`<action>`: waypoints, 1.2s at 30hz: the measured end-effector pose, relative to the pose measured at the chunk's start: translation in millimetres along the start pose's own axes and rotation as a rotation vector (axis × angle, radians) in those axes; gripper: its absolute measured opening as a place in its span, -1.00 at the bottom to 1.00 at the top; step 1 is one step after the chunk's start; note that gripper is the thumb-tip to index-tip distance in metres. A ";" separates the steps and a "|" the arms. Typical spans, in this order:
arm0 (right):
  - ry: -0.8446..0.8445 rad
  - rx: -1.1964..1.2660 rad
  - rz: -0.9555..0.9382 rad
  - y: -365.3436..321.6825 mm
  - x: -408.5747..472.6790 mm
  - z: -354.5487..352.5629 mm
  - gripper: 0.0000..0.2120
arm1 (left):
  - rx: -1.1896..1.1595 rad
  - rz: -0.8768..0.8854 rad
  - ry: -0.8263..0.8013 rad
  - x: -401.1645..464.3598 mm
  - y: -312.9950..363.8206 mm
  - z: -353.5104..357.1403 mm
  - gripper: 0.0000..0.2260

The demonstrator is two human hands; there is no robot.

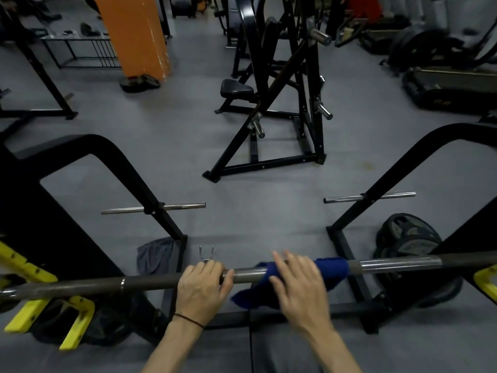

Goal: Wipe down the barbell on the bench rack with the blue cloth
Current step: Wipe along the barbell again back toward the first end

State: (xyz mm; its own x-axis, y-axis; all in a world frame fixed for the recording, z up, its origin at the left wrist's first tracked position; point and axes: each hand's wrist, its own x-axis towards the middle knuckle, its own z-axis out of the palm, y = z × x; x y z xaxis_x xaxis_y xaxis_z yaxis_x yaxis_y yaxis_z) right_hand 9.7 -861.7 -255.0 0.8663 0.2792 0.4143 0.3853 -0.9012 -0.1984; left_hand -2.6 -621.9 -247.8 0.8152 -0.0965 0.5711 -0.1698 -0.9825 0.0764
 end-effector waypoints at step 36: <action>0.017 -0.011 0.207 -5.6 8.9 -4.0 -0.42 | -0.029 0.066 -0.027 11.1 -10.1 -7.0 -0.67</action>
State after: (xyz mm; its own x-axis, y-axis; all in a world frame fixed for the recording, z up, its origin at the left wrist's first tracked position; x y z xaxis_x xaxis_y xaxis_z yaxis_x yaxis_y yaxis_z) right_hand 13.9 -855.5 -246.7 0.9211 0.0820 0.3805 0.1961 -0.9422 -0.2716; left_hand 4.2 -611.9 -236.5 0.8165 -0.1654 0.5531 -0.2391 -0.9689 0.0631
